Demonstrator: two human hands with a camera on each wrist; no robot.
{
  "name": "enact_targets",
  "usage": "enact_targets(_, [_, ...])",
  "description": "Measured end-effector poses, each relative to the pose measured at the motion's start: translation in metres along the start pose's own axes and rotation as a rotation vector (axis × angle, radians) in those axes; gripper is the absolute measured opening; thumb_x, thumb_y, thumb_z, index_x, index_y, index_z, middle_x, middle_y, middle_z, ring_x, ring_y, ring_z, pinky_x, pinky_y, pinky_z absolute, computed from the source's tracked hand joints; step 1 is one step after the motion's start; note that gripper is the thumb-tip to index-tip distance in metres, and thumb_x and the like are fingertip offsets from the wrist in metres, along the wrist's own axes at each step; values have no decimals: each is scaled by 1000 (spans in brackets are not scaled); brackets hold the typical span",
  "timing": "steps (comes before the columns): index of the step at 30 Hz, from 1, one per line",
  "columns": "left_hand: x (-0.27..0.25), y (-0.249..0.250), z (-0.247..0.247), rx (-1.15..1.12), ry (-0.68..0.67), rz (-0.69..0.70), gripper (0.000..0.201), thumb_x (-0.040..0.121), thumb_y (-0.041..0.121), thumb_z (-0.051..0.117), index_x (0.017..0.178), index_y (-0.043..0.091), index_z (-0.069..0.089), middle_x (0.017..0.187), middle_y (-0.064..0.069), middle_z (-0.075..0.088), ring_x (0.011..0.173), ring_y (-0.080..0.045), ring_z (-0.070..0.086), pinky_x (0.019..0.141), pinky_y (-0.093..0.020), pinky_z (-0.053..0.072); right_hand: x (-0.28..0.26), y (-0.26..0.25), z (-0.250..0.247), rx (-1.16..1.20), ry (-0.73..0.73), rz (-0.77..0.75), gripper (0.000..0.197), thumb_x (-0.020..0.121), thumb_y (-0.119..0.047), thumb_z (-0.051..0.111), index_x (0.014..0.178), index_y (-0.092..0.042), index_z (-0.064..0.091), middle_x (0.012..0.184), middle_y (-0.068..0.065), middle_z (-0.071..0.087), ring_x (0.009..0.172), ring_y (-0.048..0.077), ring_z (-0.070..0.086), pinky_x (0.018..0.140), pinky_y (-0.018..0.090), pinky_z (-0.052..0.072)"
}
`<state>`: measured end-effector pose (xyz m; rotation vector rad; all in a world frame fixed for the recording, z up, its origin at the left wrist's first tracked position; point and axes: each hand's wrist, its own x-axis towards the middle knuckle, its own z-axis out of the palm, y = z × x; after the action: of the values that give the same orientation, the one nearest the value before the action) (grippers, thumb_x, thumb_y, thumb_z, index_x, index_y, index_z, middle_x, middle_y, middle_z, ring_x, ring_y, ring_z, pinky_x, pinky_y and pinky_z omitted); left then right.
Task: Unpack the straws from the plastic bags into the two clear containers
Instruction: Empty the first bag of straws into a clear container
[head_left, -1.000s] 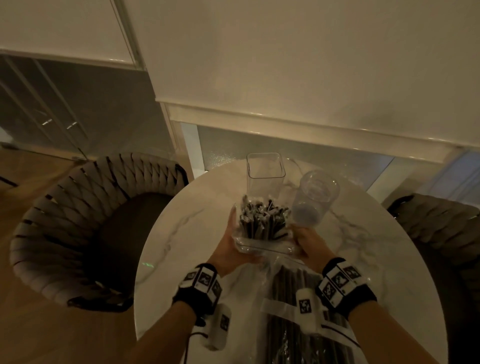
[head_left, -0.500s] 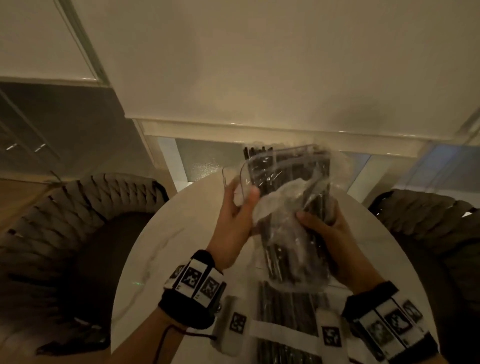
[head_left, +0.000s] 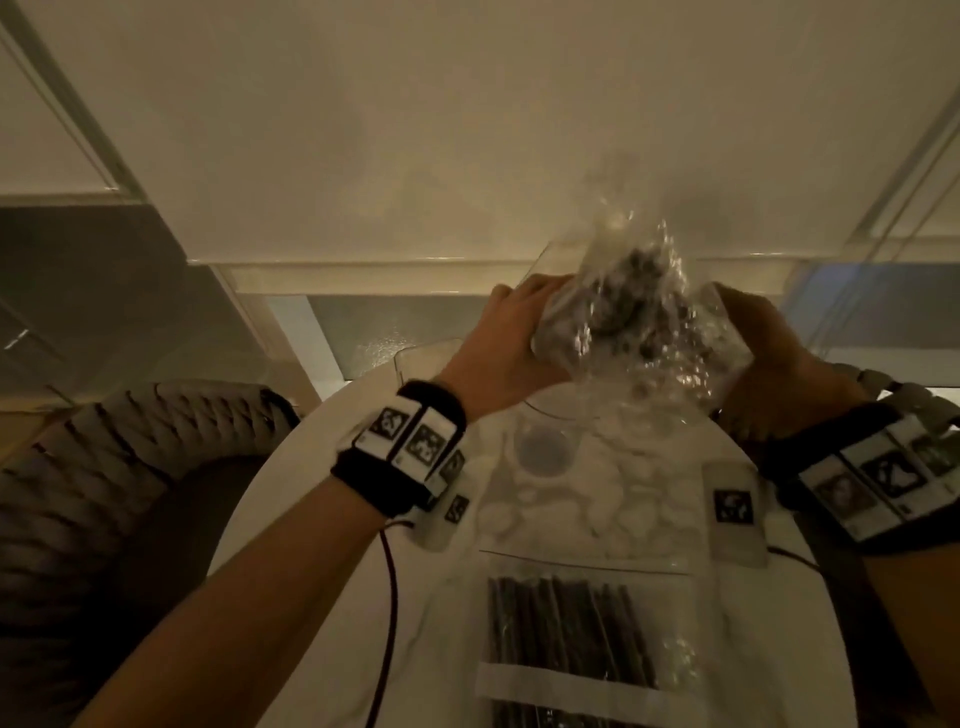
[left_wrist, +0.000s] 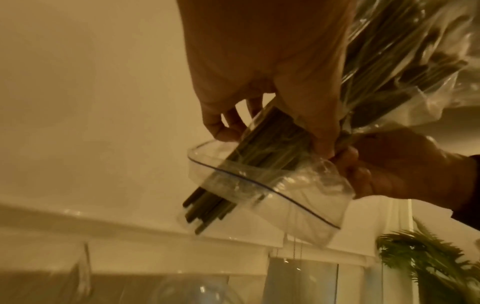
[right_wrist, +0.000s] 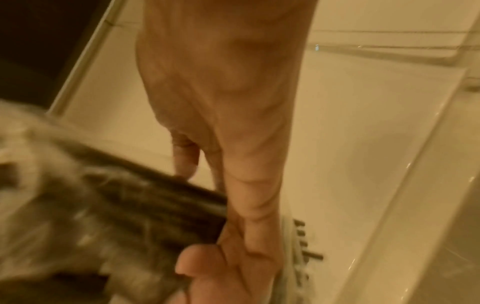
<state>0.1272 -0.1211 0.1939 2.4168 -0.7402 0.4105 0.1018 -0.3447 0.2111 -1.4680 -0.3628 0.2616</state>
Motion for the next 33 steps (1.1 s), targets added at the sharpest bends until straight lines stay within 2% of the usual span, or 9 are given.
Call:
enact_targets(2, [13,-4,-10,-87,-16,-44,43,73,35,72,103,4,66,92,-5,64,85,-19,57,75,-26,36,15,-13,-7,130,-220,147,33,64,-41,81,91,-23,74,94,-7,74,86,9,69,76,26,59])
enact_targets(4, [25,-11,-17,-140,-54,-101,38,76,27,75,103,1,66,90,3,61,83,-14,58,67,-7,41,27,-12,-16,-43,-225,197,45,60,-43,83,98,-23,69,112,3,68,95,16,66,71,25,59])
enact_targets(6, [34,-19,-19,-139,-91,-146,36,79,23,73,108,2,64,92,6,57,87,-8,55,59,5,35,42,-4,-21,-283,-161,220,27,73,-19,78,94,-26,63,113,12,63,95,23,62,66,25,58])
enact_targets(7, [39,-22,-19,-152,-99,-159,36,80,25,72,108,5,64,93,7,57,88,-7,54,60,6,35,49,0,-18,-452,-135,192,27,78,-10,72,92,-30,61,106,5,64,91,17,63,64,22,56])
enact_targets(10, [50,-22,-14,-223,-112,-193,39,77,30,75,110,11,64,98,8,61,91,-8,57,72,-4,44,62,13,-10,-715,-55,14,33,74,-16,77,101,-27,62,92,-13,62,71,-3,62,53,15,53])
enact_targets(14, [56,-24,9,-354,-92,-286,56,69,47,75,114,15,63,111,5,68,101,-13,63,90,-28,52,77,35,-15,-787,120,26,33,76,-29,75,107,-18,67,88,-1,70,73,16,69,63,22,56])
enact_targets(17, [57,-28,23,-416,-45,-357,58,69,48,75,117,18,62,114,2,69,107,-14,63,97,-39,50,82,45,-15,-776,160,30,31,79,-33,73,104,-16,68,81,-3,70,59,5,67,59,10,53])
enact_targets(24, [48,-35,34,-571,14,-445,56,72,38,76,120,15,57,116,0,68,110,-16,62,99,-46,49,90,59,-8,-728,160,54,30,82,-33,70,106,-16,66,77,-4,68,49,-7,63,52,5,50])
enact_targets(33, [49,-48,27,-706,-59,-473,51,77,15,75,123,9,53,116,-3,66,106,-14,65,93,-30,54,95,56,-1,-710,94,87,39,83,-38,68,118,-22,61,86,-3,67,63,4,68,54,20,59])
